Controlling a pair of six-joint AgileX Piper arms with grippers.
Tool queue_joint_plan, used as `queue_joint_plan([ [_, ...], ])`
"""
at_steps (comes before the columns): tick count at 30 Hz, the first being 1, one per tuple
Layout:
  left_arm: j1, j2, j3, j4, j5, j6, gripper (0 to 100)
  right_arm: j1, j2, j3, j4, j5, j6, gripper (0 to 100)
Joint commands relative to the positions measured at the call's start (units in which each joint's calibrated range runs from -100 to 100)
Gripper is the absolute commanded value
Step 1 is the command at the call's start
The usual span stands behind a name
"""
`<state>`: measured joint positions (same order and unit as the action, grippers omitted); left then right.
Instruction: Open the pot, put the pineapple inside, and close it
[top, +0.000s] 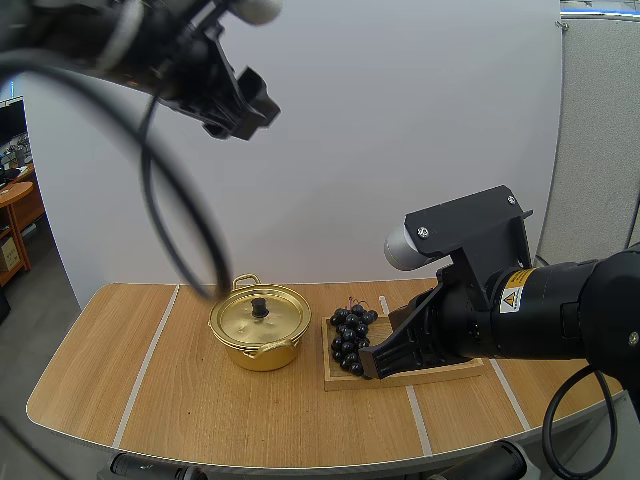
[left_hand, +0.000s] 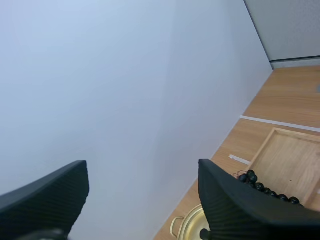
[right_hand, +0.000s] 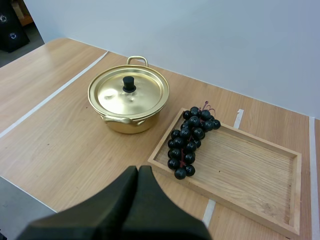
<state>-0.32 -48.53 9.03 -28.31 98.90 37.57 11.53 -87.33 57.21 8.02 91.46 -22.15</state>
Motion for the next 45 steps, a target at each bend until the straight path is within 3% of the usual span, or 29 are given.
queue_joint_plan([
  [1,-0.06,-15.1,-0.5,2.5,1.1,-2.6,74,-0.2,-0.3,0.2,0.2,-0.4,-0.6,0],
  [5,-0.06,-22.1,-0.5,5.2,1.1,-3.9,19,-0.2,-0.3,0.2,0.2,-1.0,-0.5,0],
  [6,-0.06,-23.7,-0.5,5.8,1.1,-3.9,0,-0.2,-0.3,0.2,0.2,-1.0,-0.5,0],
  [15,-0.06,-33.5,-0.3,6.3,1.1,-7.2,0,-0.2,-0.3,0.2,0.2,-1.0,-0.5,0],
  [27,-0.13,-50.6,11.7,2.5,-1.3,-11.8,0,-0.2,-0.3,0.2,1.5,-1.8,-0.2,0],
  [30,-0.21,-51.5,15.1,2.5,-9.6,-14.4,0,-0.9,-0.3,0.2,1.5,-6.2,-0.2,0],
  [39,-0.21,-51.5,25.6,2.9,-14.1,-22.3,0,-3.1,-0.3,0.2,1.5,-20.7,-0.2,0],
  [45,-0.21,-51.5,36.2,6.4,-28.1,-29.5,0,-4.0,-5.2,0.2,1.5,-31.7,-0.2,0],
])
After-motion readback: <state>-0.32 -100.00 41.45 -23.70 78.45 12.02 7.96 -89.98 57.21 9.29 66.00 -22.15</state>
